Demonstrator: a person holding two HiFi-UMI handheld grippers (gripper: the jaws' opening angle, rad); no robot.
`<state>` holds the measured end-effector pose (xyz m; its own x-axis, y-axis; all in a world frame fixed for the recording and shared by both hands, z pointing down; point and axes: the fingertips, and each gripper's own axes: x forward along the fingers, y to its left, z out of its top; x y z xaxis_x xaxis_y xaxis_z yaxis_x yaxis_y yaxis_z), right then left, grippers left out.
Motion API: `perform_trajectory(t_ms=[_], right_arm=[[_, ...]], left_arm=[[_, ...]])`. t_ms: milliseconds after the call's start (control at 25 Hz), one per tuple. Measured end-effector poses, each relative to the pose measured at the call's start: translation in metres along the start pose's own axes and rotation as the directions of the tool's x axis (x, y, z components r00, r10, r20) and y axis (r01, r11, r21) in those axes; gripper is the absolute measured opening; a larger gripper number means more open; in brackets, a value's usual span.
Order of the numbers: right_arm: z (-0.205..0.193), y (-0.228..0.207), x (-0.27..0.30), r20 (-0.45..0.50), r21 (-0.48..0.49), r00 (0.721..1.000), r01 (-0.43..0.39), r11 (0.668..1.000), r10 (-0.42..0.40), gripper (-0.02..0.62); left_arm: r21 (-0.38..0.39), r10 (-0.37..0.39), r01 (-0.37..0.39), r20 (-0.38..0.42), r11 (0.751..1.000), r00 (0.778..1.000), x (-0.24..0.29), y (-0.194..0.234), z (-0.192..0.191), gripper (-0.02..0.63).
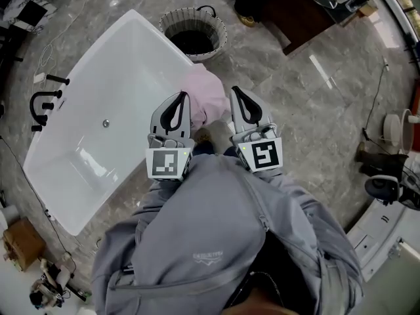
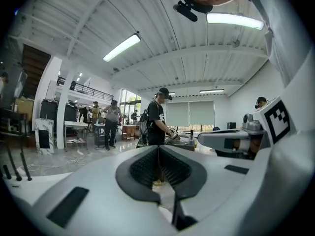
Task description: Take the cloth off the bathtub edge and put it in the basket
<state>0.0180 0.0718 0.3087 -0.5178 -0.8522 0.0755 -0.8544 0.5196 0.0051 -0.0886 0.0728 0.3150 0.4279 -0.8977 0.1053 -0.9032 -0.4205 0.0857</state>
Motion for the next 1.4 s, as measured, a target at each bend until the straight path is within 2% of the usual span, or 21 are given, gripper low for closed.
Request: perform_trajectory(t_ms=[360,560,760,920,1200,1400], right_arm=[[0.001,-0.007,0.019,-0.026,-0.009,0.999,-0.033,0.999,0.033,0.005],[-0.001,-0.014,0.031,-0.026,-0.017,0.997,-0.079,0.997,0.078,0.005],[-0.009,-0.016,0.045,-0.068,-0.029,0.992,-0.111,0.993,0.109,0.005],[-0.01,-0.007,0.048,-0.037,-0.005,0.988,-0.151,0.988,0.151,0.005],[-0.044,-0.014,0.059,-0.081,-0.012,0.978,-0.193,0.981,0.192,0.005],[-0.086,-0.019,0.068,-0.154,0.001,0.966,-0.212,0.977,0.209,0.005]], left_arm=[[0.002,0.019,-0.019,-0.041,1.0,0.999,0.012,0.008,-0.004,0.011],[-0.007,0.07,-0.071,-0.038,0.997,0.997,0.017,0.013,-0.007,0.011],[0.003,0.1,-0.1,-0.044,0.995,0.994,0.024,0.02,-0.009,0.011],[-0.002,0.109,-0.109,-0.046,0.994,0.993,0.023,0.018,-0.014,0.011],[0.146,0.06,-0.046,-0.095,0.988,0.994,0.036,0.009,-0.044,0.011],[0.142,0.063,-0.045,-0.128,0.989,0.99,0.049,0.014,-0.082,0.011]])
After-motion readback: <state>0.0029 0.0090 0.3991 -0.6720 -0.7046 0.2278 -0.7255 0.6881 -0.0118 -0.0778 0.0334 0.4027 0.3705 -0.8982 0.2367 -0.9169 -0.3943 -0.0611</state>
